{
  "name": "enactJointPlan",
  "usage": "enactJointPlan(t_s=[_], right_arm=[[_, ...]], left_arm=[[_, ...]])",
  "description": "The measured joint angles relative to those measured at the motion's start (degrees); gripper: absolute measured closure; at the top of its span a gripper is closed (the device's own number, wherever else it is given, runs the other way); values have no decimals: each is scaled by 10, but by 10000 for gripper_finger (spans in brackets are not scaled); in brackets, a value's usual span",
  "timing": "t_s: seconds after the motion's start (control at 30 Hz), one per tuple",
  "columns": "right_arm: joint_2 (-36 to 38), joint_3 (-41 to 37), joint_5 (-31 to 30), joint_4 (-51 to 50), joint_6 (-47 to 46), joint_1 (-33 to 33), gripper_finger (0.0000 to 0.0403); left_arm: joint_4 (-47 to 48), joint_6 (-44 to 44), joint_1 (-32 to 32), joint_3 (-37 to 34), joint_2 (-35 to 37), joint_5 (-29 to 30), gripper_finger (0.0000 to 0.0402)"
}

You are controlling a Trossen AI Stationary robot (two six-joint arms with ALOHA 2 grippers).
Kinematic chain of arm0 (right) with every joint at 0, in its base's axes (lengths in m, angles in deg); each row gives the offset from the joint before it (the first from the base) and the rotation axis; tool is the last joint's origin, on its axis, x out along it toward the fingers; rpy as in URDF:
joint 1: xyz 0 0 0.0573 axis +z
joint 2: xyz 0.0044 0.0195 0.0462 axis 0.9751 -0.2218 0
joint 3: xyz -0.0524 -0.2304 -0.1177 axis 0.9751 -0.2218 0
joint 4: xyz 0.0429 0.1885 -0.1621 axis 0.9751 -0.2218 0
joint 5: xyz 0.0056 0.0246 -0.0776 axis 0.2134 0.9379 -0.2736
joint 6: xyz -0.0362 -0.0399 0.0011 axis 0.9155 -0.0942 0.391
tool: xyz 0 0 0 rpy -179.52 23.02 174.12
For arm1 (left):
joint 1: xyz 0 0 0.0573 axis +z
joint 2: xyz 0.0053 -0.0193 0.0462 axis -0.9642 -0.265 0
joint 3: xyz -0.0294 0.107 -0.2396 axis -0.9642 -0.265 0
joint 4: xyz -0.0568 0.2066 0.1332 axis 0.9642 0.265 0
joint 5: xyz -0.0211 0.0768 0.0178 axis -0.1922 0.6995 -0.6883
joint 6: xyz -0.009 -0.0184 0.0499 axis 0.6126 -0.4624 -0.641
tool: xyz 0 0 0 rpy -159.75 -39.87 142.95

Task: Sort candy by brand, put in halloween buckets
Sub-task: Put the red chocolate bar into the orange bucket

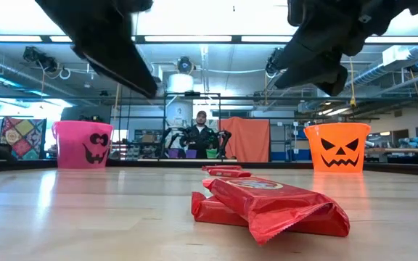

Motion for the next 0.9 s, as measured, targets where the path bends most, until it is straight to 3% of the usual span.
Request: enactJointPlan(t_s=[0.27,0.47,0.63,0.9], right_arm=[[5,0,-79,-1,26,36,234],[-27,0,-190,-5,39,65,234],[-56,0,-193,-6,66,64,234],[-102,0,-201,-4,89,51,234]], left_arm=[[92,94,-85,39,0,14,204],[206,329,-135,39,0,7,204],[285,552,-174,39,-3,-104,204],[298,753,-228,38,-37,-222,204]])
